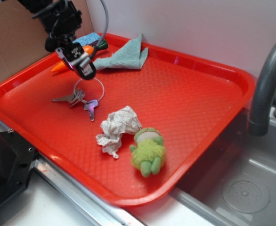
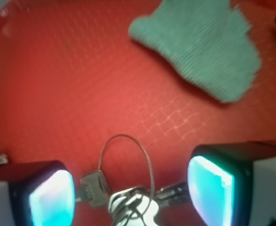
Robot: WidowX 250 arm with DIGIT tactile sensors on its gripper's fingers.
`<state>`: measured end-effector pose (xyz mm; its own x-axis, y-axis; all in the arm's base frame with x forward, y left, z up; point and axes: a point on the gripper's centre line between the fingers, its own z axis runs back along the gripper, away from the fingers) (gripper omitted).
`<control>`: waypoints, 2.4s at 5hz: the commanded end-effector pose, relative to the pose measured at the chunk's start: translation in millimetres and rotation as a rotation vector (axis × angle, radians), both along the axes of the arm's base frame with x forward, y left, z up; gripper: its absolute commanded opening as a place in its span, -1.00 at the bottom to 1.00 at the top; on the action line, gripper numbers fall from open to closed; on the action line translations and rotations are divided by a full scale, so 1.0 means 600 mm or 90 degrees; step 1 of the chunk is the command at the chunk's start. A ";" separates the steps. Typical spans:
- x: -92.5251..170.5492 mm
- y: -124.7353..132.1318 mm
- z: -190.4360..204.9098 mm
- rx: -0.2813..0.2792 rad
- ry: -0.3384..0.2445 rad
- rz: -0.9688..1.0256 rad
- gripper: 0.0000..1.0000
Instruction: Grab the silver keys.
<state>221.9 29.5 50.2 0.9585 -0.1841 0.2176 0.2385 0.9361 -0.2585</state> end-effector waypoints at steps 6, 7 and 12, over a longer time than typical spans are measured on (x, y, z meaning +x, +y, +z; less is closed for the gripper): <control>0.006 -0.034 -0.001 -0.002 0.054 0.007 -1.00; -0.035 -0.006 0.083 0.051 0.025 0.090 -1.00; -0.071 0.019 0.368 0.088 0.063 0.246 -1.00</control>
